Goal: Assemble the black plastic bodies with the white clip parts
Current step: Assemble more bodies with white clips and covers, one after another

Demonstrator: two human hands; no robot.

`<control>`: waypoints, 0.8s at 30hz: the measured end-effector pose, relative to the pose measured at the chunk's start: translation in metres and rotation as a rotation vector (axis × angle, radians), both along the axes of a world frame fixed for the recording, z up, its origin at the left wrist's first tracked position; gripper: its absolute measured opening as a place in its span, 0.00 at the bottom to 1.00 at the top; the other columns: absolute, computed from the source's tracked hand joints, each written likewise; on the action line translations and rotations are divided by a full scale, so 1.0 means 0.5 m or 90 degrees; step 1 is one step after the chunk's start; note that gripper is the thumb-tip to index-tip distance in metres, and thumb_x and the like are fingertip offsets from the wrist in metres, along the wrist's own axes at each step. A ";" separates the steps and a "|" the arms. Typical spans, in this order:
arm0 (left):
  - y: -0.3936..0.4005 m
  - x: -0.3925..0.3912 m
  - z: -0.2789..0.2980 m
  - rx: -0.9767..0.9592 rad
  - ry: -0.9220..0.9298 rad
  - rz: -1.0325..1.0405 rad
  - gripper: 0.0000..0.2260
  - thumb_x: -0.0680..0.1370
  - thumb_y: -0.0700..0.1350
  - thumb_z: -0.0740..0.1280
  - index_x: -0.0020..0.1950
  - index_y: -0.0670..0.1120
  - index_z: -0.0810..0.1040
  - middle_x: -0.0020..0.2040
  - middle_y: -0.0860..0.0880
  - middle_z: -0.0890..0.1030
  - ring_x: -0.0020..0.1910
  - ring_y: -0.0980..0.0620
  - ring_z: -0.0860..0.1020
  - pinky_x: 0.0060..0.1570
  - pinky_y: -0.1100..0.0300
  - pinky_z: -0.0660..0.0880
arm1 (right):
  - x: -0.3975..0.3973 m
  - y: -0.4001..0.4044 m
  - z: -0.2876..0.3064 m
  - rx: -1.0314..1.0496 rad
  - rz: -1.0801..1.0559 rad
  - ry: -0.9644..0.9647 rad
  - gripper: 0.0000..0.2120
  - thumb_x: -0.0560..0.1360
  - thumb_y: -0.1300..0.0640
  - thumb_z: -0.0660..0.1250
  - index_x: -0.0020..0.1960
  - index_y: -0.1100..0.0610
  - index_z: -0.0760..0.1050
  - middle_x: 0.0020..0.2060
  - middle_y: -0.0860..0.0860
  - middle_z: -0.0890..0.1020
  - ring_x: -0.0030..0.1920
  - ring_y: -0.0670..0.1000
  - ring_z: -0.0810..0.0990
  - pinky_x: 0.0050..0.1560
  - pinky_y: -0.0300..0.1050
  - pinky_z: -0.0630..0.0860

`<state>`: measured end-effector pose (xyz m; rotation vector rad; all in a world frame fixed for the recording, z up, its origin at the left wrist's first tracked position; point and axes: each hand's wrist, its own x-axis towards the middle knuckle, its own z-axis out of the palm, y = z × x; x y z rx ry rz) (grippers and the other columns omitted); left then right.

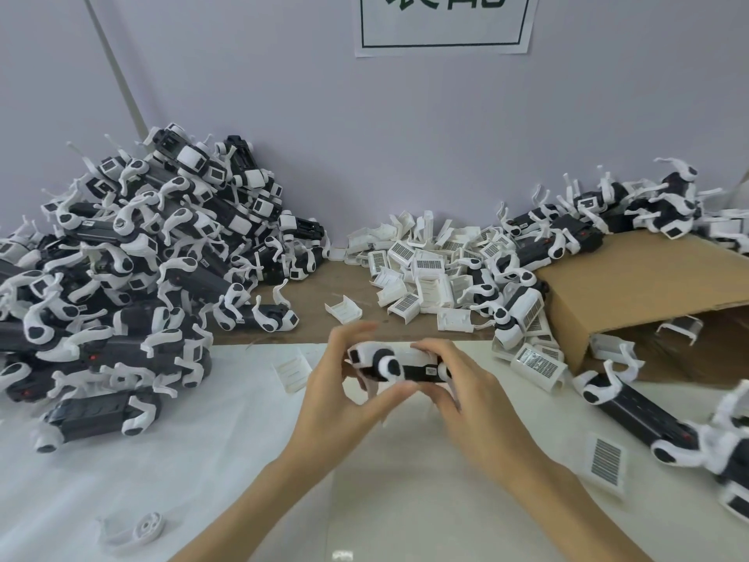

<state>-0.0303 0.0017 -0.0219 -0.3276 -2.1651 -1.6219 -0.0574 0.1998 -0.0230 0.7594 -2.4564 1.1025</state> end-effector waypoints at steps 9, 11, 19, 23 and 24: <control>0.020 0.015 0.019 0.063 0.034 -0.081 0.12 0.82 0.50 0.70 0.65 0.55 0.86 0.59 0.51 0.82 0.63 0.46 0.81 0.61 0.61 0.75 | -0.018 0.020 -0.019 -0.015 0.092 -0.073 0.23 0.83 0.65 0.64 0.71 0.44 0.67 0.62 0.43 0.80 0.64 0.42 0.79 0.63 0.40 0.75; 0.013 0.013 0.024 0.123 -0.019 -0.094 0.12 0.85 0.50 0.66 0.66 0.55 0.85 0.60 0.51 0.83 0.62 0.53 0.82 0.61 0.65 0.74 | -0.019 0.021 -0.024 -0.026 0.049 -0.039 0.21 0.82 0.62 0.67 0.71 0.45 0.70 0.61 0.42 0.79 0.63 0.40 0.76 0.60 0.37 0.73; -0.001 -0.007 0.006 0.189 -0.120 -0.026 0.16 0.81 0.59 0.72 0.61 0.49 0.80 0.52 0.46 0.86 0.54 0.46 0.85 0.57 0.50 0.80 | -0.015 0.007 -0.003 -0.071 0.016 0.054 0.20 0.75 0.47 0.77 0.66 0.44 0.79 0.60 0.45 0.76 0.64 0.46 0.75 0.66 0.35 0.68; -0.032 -0.022 -0.010 0.244 -0.129 -0.087 0.23 0.79 0.61 0.71 0.69 0.52 0.77 0.56 0.44 0.85 0.58 0.47 0.84 0.61 0.53 0.76 | -0.027 0.023 0.006 -0.240 0.173 -0.268 0.22 0.77 0.41 0.72 0.70 0.39 0.75 0.59 0.45 0.83 0.61 0.50 0.82 0.60 0.48 0.80; -0.042 -0.026 -0.012 0.216 -0.130 -0.112 0.24 0.78 0.61 0.71 0.71 0.53 0.75 0.55 0.46 0.84 0.57 0.50 0.82 0.62 0.53 0.74 | -0.029 0.026 0.004 -0.249 0.197 -0.279 0.22 0.78 0.45 0.74 0.70 0.40 0.74 0.57 0.47 0.83 0.59 0.52 0.84 0.57 0.47 0.82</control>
